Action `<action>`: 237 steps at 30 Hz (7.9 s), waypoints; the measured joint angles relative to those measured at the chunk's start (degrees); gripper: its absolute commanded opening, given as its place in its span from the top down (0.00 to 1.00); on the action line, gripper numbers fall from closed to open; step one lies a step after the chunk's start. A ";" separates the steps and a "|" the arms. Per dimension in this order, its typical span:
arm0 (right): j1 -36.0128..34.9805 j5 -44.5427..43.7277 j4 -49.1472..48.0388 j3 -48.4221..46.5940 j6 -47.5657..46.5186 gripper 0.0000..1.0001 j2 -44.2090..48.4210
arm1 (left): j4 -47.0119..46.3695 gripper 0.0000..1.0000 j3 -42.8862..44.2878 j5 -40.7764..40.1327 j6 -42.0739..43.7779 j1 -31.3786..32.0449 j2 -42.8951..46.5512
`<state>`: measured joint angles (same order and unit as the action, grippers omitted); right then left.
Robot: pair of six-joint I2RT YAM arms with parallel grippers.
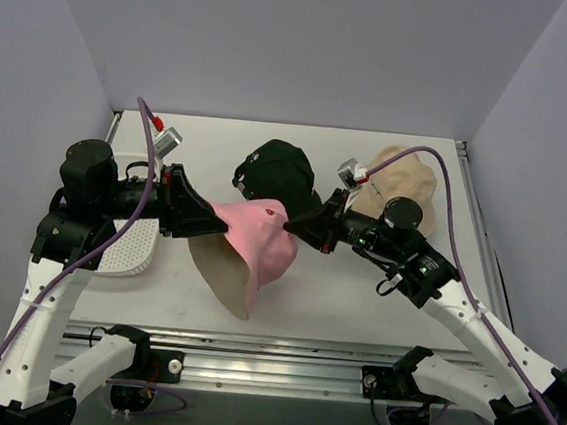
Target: Stack the hats
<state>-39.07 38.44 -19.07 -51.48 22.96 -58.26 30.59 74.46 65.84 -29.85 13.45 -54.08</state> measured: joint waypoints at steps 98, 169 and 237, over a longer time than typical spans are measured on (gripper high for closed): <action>15.34 -64.54 42.84 -48.02 -31.21 0.46 -36.37 | -12.46 0.06 -12.37 -86.79 10.51 38.45 -5.68; 69.07 -17.16 12.59 -3.78 9.94 0.56 -14.71 | -14.56 0.82 57.81 -55.08 -18.99 29.97 -85.81; 72.52 1.29 -28.13 9.33 27.36 0.56 -32.44 | 0.92 0.55 71.82 -72.94 -7.37 32.72 -91.97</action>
<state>33.45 39.72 -47.20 -42.15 50.33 -90.70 31.51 146.28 -7.09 -37.21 46.17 -146.06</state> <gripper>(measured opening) 0.449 0.362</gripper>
